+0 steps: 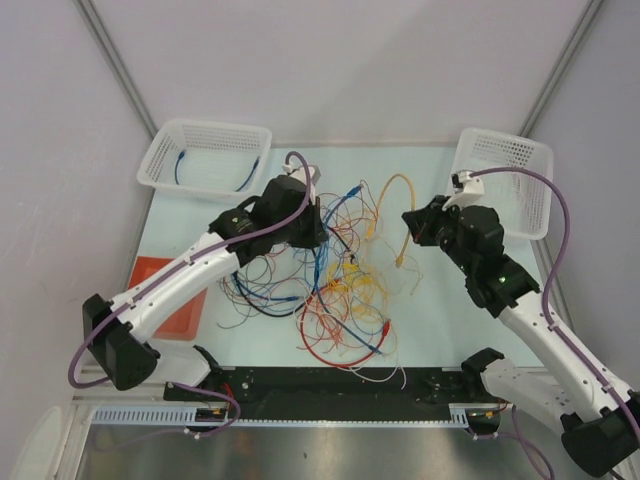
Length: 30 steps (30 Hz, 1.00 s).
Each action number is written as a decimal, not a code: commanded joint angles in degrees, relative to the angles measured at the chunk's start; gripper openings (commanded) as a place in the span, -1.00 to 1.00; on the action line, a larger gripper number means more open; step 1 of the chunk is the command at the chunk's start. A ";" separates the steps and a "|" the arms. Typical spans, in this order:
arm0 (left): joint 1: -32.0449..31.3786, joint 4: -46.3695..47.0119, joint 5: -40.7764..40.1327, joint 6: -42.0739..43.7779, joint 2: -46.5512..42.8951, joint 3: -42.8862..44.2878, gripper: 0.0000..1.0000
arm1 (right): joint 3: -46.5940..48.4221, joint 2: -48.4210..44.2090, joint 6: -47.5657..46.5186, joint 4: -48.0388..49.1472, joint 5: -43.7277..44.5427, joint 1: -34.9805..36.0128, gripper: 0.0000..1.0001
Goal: Untangle the cables
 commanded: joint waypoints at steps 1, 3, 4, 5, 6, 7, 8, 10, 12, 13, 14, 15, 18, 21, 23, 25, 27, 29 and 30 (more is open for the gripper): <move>0.77 2.25 -2.83 0.02 -4.54 3.26 -1.00 | -0.58 -0.01 1.42 -1.49 -2.78 1.23 -1.00; 1.03 2.43 -4.58 -0.15 -5.24 4.66 -1.00 | -1.37 -0.36 1.50 -1.58 -2.60 2.11 -1.00; 1.03 2.52 -4.85 -0.42 -5.33 5.11 -1.00 | -1.46 -0.36 1.42 -1.84 -2.78 2.46 -1.00; 1.12 2.87 -5.20 -0.50 -5.68 5.63 -1.00 | -1.38 -0.36 1.24 -2.19 -2.60 2.82 -1.00; 1.12 2.96 -5.73 -0.59 -5.77 6.60 -1.00 | -1.55 -0.45 0.98 -2.46 -2.43 3.86 -1.00; 1.12 3.22 -6.34 -0.77 -5.86 7.04 -1.00 | -1.55 -0.45 0.71 -2.81 -2.25 4.31 -1.00; 1.21 3.22 -6.78 -0.77 -5.94 8.18 -1.00 | -1.64 -0.54 0.54 -3.59 -1.64 4.92 -1.00; 1.21 2.96 -8.71 -0.16 -6.21 9.41 -1.00 | -1.64 -0.97 0.27 -4.48 -0.15 6.16 -1.00; 1.21 2.08 -10.38 1.33 -5.86 11.43 -1.00 | -1.64 -2.72 0.01 -4.92 0.30 6.69 -1.00; 1.47 0.95 -11.96 1.95 -5.68 11.96 -1.00 | -1.55 -3.61 -0.08 -4.31 0.39 6.77 -1.00; 1.73 0.33 -12.76 2.56 -5.07 12.92 -1.00 | -1.46 -4.57 -0.17 -4.04 0.47 6.86 -1.00; 1.91 -1.59 -13.81 3.53 -4.63 13.28 -0.99 | -0.68 -6.41 -0.08 -3.95 0.56 6.78 -1.00; 3.49 -3.28 -15.40 4.06 -3.75 12.76 -0.99 | 3.70 -8.18 -0.87 -5.00 0.56 6.86 -1.00; 4.28 -2.06 -15.66 4.06 -4.80 9.52 -0.99 | 7.40 -8.89 -1.57 -6.59 0.04 6.86 -1.00; 4.63 -1.61 -15.32 3.72 -5.42 7.58 -0.99 | 10.31 -9.59 -1.75 -6.59 -1.02 6.86 -1.00; 4.72 -1.44 -14.79 3.45 -5.42 6.96 -1.00 | 12.67 -9.85 -1.57 -6.68 -2.33 6.86 -1.00; 4.72 -1.26 -14.08 3.01 -5.51 6.61 -1.00 | 13.65 -9.42 -1.92 -7.03 -2.69 6.86 -1.00; 4.81 -1.00 -13.65 2.83 -5.94 6.95 -1.00 | 13.83 -8.36 -2.45 -8.87 -2.17 6.95 -1.00; 4.81 -1.08 -13.47 2.83 -6.21 7.39 -1.00 | 13.83 -7.84 -2.63 -11.05 -1.47 6.86 -1.00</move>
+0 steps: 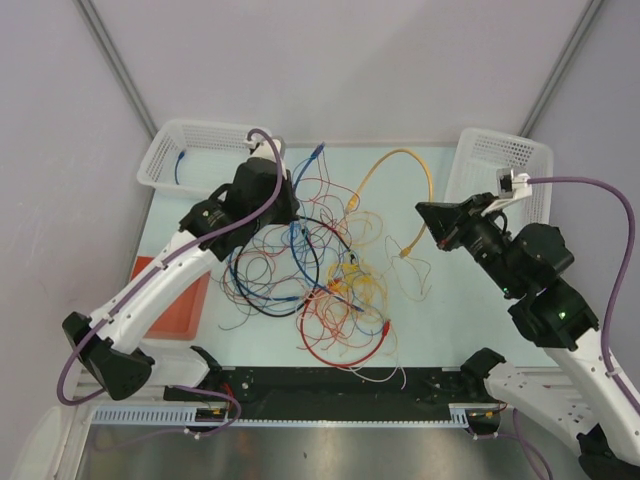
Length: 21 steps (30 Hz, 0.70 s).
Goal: Untangle the cables
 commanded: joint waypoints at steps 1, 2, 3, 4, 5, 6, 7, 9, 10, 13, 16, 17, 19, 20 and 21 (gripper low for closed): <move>0.31 1.73 0.76 0.06 -2.32 2.10 -1.00 | 1.79 2.65 -1.54 -4.40 0.29 0.28 -1.00; 0.22 1.30 1.02 0.15 -2.41 2.81 -1.00 | 1.61 3.28 -1.71 -5.19 0.20 0.28 -1.00; 0.31 1.12 1.37 0.15 -2.58 3.43 -1.00 | 1.18 4.06 -1.71 -6.25 0.12 0.37 -1.00; 0.22 0.94 1.81 0.15 -2.67 4.48 -1.00 | 0.65 5.03 -1.62 -6.26 0.03 0.37 -1.00; 0.22 0.94 3.04 0.15 -2.84 4.92 -1.00 | -0.40 5.74 -1.71 -6.34 -0.41 0.37 -0.96; 0.22 1.03 3.83 0.06 -2.93 5.19 -1.00 | -0.67 6.35 -1.54 -6.52 -0.33 0.55 -0.65; 0.22 1.03 4.36 0.06 -3.02 5.89 -1.00 | -0.76 6.79 -1.36 -6.69 -0.15 0.46 -0.34; 0.31 0.33 5.94 0.06 -2.85 6.42 -1.00 | -0.76 7.33 -0.39 -5.91 -0.06 0.90 0.24; 0.22 -0.02 6.38 0.06 -2.67 6.51 -1.00 | -0.76 6.63 -0.04 -4.17 -0.06 1.42 0.40; 0.13 0.59 7.96 -0.64 -3.02 5.46 -1.00 | -0.76 5.66 -0.04 -0.21 -1.46 3.44 0.49; -0.39 1.73 9.11 -1.52 -3.02 4.40 -1.00 | -0.76 6.35 1.54 5.24 -5.94 5.46 0.47; -0.65 1.73 9.11 -1.70 -2.59 4.40 -1.00 | -0.76 7.84 1.98 7.26 -7.60 5.99 0.47; -1.45 2.00 9.38 -1.96 -2.23 4.31 -1.00 | -0.76 9.60 3.03 8.94 -8.41 8.18 0.44; -1.80 2.08 9.38 -1.96 -1.80 4.31 -1.00 | -0.76 10.39 3.30 10.60 -8.41 8.98 0.43; -2.15 2.09 9.38 -1.96 -1.71 4.31 -1.00 | -0.76 11.97 3.56 11.57 -8.50 11.25 0.42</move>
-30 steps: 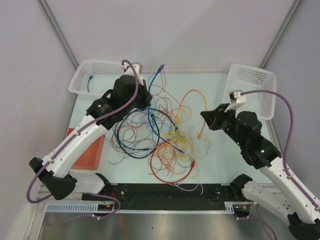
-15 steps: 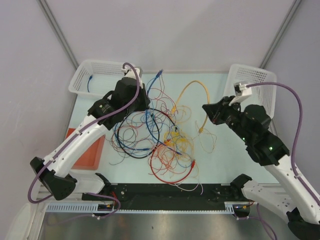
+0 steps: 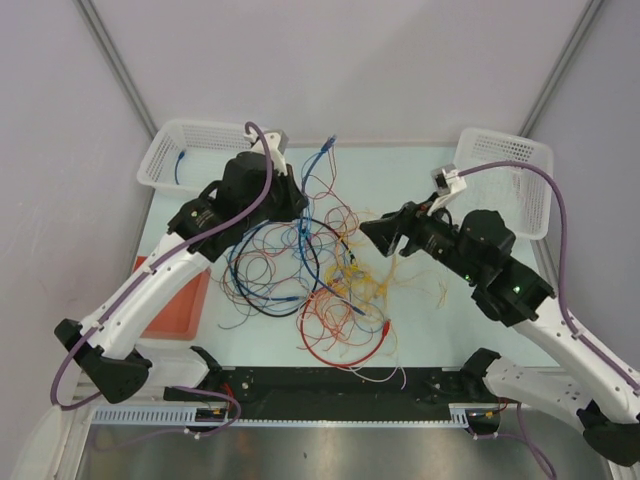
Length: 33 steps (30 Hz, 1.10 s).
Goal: Untangle the cables
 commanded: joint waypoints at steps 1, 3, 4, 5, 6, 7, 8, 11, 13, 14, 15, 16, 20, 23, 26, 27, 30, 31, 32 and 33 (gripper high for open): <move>-1.52 2.65 1.77 -1.20 -0.28 0.33 -1.00 | 1.27 4.35 2.03 9.26 -3.08 5.12 0.42; -1.78 2.65 1.77 -1.37 -0.11 0.33 -1.00 | 1.36 6.89 2.21 12.69 -3.16 7.06 0.40; -1.87 2.83 1.77 -1.37 -0.11 0.25 -1.00 | 1.36 7.69 2.56 13.66 -3.51 8.29 0.40; -1.96 2.92 1.77 -1.46 -0.02 0.16 -0.99 | 1.36 8.74 2.91 15.84 -3.78 8.73 0.40; -1.96 2.92 1.86 -1.55 -0.02 0.16 -1.00 | 1.36 9.62 3.43 16.65 -4.13 9.09 0.40; -2.04 3.00 1.94 -1.55 -0.02 0.07 -1.00 | 1.36 11.20 4.14 18.14 -5.09 9.44 0.39; -2.22 3.01 1.94 -1.55 0.07 0.07 -1.00 | 1.36 11.82 4.40 18.85 -5.36 9.70 0.39; -2.48 3.18 1.94 -1.64 0.07 -0.19 -1.00 | 1.36 13.93 4.85 20.78 -5.54 10.76 0.38; -2.49 3.27 1.86 -1.64 0.07 -0.55 -1.00 | 1.36 15.07 5.11 22.01 -5.89 11.02 0.38; -2.49 3.27 1.94 -1.64 -0.02 -0.63 -1.00 | 1.36 15.52 5.11 22.45 -5.89 11.37 0.38; -2.66 3.44 1.94 -1.81 -0.11 -0.90 -1.00 | 1.36 16.04 5.28 22.81 -5.80 11.37 0.38; -2.66 3.44 2.03 -1.90 -0.02 -0.98 -1.00 | 1.36 16.40 5.29 23.50 -5.71 11.46 0.38; -3.10 3.45 2.12 -2.08 -0.11 -1.51 -1.00 | 1.36 19.64 5.37 25.88 -5.98 11.64 0.35; -3.19 2.74 1.94 -2.08 -0.46 -1.69 -1.00 | 1.36 21.31 5.90 27.46 -6.07 11.81 -0.01; -3.28 2.74 1.51 -1.99 -1.16 -2.57 -1.00 | 1.36 21.67 5.90 26.94 -4.93 11.99 -0.52; -3.19 2.74 1.24 -2.08 -1.42 -2.92 -1.00 | 1.36 21.15 5.81 26.50 -4.23 11.99 -0.77; -3.19 2.74 0.63 -1.81 -1.78 -3.45 -1.00 | 1.36 18.00 4.76 23.70 -1.95 12.25 -1.00; -3.19 2.74 0.45 -1.64 -1.86 -3.45 -0.99 | 1.36 16.85 3.89 22.90 -1.33 12.25 -1.00; -3.19 2.65 0.19 -1.29 -1.95 -3.71 -0.93 | 1.36 15.71 3.44 22.03 -0.62 12.25 -1.00; -3.19 2.48 -0.34 -1.11 -1.95 -3.88 -0.73 | 1.36 12.39 3.00 20.10 1.12 12.25 -1.00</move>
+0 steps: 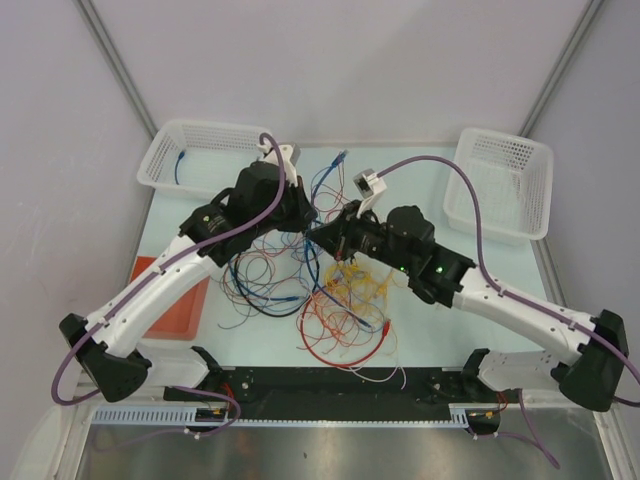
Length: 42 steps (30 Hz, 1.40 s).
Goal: Untangle the cables
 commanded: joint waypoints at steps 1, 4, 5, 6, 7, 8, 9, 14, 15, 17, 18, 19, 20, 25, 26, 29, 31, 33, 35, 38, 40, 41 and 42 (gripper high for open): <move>-0.33 0.99 -2.24 -0.15 -2.24 -0.52 -0.60 | 1.32 -9.78 -3.55 -2.86 5.77 0.36 -1.00; 0.02 0.55 -3.82 0.47 -2.59 -1.57 -0.16 | 1.49 -17.40 -4.79 -8.13 10.34 0.01 -1.00; 0.11 0.64 -4.09 0.47 -3.02 -2.53 -0.12 | 1.75 -19.01 -5.49 -10.06 11.22 0.01 -1.00; 0.20 0.81 -4.27 0.47 -3.38 -2.98 -0.06 | 2.19 -20.33 -5.84 -13.04 12.62 -0.16 -1.00; 0.46 0.99 -4.36 0.55 -3.64 -3.59 -0.05 | 2.89 -22.51 -6.19 -14.72 13.42 -0.25 -1.00; 0.64 1.95 -4.36 0.29 -4.17 -4.73 -0.04 | 4.20 -23.23 -6.98 -16.39 13.95 -0.25 -1.00; 0.73 2.31 -4.36 0.20 -4.52 -5.17 -0.04 | 4.91 -23.94 -7.16 -18.84 14.65 -0.25 -1.00; 0.82 4.32 -2.52 -0.15 -4.96 -7.55 -0.09 | 6.67 -26.75 -7.17 -22.38 15.10 -0.25 -1.00; 0.82 4.77 -1.99 -0.15 -5.22 -8.07 -0.07 | 6.76 -26.84 -6.90 -22.73 14.92 -0.08 -1.00; 0.82 6.96 -0.76 0.03 -5.92 -10.17 0.01 | 6.94 -27.11 -6.73 -23.35 14.57 -0.16 -1.00; 0.90 8.36 1.16 0.20 -7.15 -11.41 0.06 | 7.20 -27.28 -6.46 -23.52 14.48 -0.08 -1.00; 0.91 10.03 2.49 0.55 -8.03 -12.64 0.12 | 7.38 -27.20 -6.46 -23.53 14.22 -0.16 -1.00; 0.91 14.65 3.80 0.64 -9.34 -15.96 0.32 | 7.64 -27.20 -6.38 -23.70 14.13 -0.16 -1.00; 0.82 36.35 13.92 -1.11 -17.77 -28.45 0.99 | 8.96 -26.84 -5.41 -23.97 14.04 -0.16 -1.00; 0.90 38.76 14.36 -1.64 -18.66 -31.86 0.99 | 9.31 -26.67 -5.32 -24.05 13.78 -0.25 -1.00; 0.91 49.22 14.80 -2.69 -21.92 -37.60 0.99 | 10.37 -26.06 -4.97 -24.32 13.43 -0.25 -1.00; 0.91 54.83 15.24 -3.22 -22.80 -39.80 0.99 | 10.89 -25.79 -4.71 -24.41 13.08 -0.17 -1.00; 0.82 57.23 15.51 -3.40 -23.50 -42.00 0.99 | 11.51 -25.53 -4.27 -24.49 12.64 -0.16 -1.00; 0.82 59.52 15.51 -3.84 -23.77 -43.49 0.99 | 11.95 -25.35 -3.74 -24.23 11.94 -0.08 -1.00; 0.73 63.12 15.86 -5.33 -23.42 -45.16 0.99 | 12.56 -24.65 -2.95 -24.14 10.62 -0.16 -1.00; 0.73 66.45 16.38 -6.64 -22.46 -45.70 0.99 | 12.92 -24.38 -2.07 -23.79 9.74 -0.16 -1.00; 0.73 67.69 16.65 -7.09 -21.93 -46.13 0.99 | 13.00 -24.12 -1.72 -23.70 9.04 -0.08 -1.00; 0.73 68.66 16.91 -7.44 -21.40 -46.14 0.99 | 13.27 -24.03 -1.02 -23.70 8.77 -0.16 -1.00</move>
